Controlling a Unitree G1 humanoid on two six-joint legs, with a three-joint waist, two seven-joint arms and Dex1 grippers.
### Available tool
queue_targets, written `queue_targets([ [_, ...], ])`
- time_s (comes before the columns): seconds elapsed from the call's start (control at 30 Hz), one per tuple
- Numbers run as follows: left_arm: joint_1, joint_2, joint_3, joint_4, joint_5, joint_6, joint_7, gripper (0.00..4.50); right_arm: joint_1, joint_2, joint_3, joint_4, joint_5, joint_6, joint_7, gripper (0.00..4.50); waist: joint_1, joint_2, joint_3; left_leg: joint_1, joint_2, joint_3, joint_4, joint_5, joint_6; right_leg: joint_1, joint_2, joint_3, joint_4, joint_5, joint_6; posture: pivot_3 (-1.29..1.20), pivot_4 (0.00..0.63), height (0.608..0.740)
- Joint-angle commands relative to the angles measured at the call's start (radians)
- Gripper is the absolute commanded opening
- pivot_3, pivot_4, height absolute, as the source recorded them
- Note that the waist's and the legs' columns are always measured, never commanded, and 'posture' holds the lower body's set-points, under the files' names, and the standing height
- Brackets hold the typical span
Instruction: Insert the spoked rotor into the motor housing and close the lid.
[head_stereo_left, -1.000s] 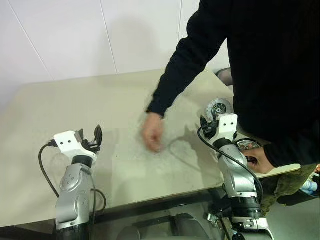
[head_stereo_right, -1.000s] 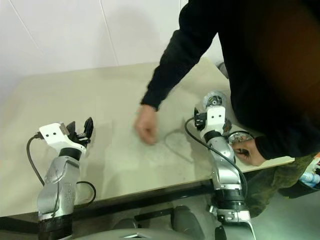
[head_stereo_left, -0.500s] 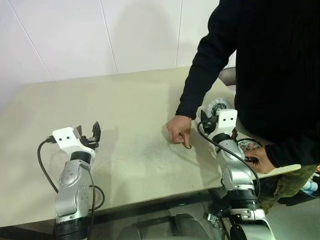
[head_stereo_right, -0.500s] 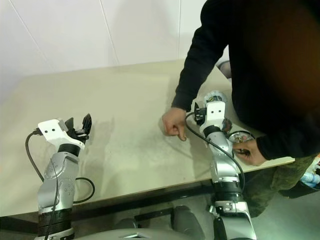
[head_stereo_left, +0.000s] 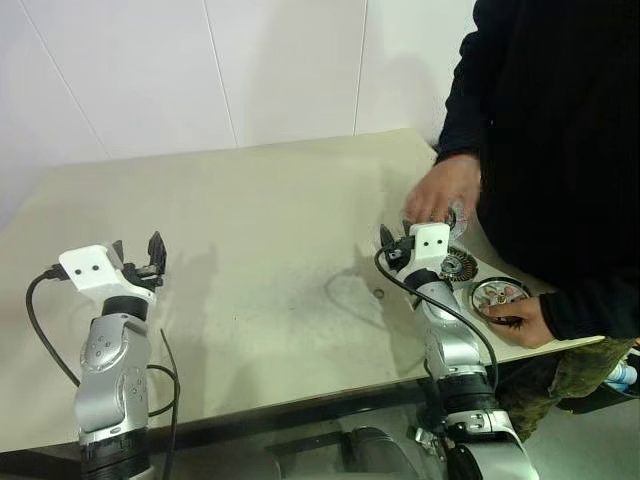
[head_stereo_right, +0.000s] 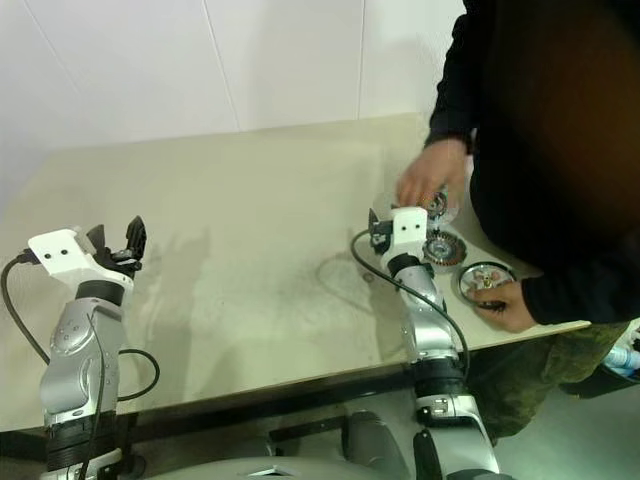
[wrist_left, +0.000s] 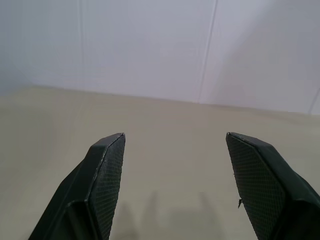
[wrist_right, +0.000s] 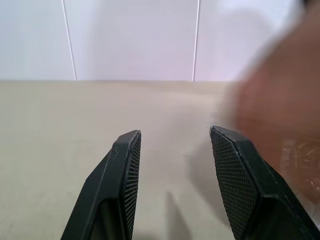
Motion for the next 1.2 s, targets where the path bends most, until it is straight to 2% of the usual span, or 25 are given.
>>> queue_targets([
  [0.03, -0.035, -0.004, -0.025, -0.011, -0.005, -0.003, -0.014, 3.44, -0.047, 0.008, -0.005, 0.012, 0.01, -0.042, 0.006, 2.25, -0.001, 0.0, 0.0, 0.0, 0.0, 0.0, 0.0, 0.0, 0.0, 0.0, 0.0, 0.0, 0.0, 0.0, 0.0, 0.0, 0.0, 0.74],
  [0.57, -0.05, -0.055, -0.088, 0.015, 0.005, -0.008, -0.038, 3.44, -0.059, -0.001, -0.012, 0.021, 0.031, -0.054, 0.038, 2.25, 0.0, 0.0, 0.0, 0.0, 0.0, 0.0, -0.001, 0.0, 0.0, 0.0, 0.0, 0.0, 0.0, 0.0, 0.0, 0.0, 0.0, 0.74],
  [1.2, 0.036, -0.055, -0.086, -0.049, 0.008, 0.007, -0.032, 3.44, 0.024, -0.005, 0.015, -0.055, 0.027, -0.027, 0.074, 2.25, -0.001, 0.0, 0.0, 0.001, 0.0, 0.0, -0.001, 0.0, 0.0, 0.0, 0.0, 0.0, 0.001, 0.0, 0.0, 0.0, 0.0, 0.74],
])
